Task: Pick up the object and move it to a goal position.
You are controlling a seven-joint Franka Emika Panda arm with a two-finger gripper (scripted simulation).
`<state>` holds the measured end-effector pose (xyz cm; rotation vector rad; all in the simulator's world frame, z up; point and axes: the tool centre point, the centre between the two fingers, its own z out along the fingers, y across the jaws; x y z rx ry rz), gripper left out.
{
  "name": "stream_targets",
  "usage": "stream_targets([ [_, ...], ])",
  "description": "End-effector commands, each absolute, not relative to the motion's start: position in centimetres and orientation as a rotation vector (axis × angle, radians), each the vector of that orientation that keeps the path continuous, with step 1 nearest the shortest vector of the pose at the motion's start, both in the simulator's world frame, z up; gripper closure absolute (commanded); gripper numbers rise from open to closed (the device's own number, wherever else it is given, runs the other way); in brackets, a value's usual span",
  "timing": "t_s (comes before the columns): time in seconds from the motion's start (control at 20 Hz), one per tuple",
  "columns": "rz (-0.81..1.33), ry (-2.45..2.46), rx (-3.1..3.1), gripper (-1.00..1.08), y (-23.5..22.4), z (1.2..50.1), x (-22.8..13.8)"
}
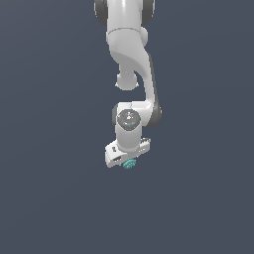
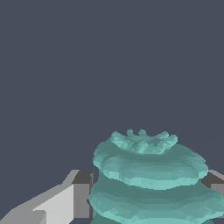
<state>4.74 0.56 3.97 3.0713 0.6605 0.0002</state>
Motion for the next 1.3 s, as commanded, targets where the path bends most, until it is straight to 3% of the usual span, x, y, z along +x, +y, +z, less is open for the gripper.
stream_targets([
  [0.0, 0.000, 0.661, 3.071, 1.08, 0.6, 3.9, 4.7],
  [0.65, 0.000, 0.661, 3.071, 1.08, 0.3, 5.4, 4.7],
  [1.25, 0.000, 0.661, 3.071, 1.08, -1.6, 15.2, 4.3],
])
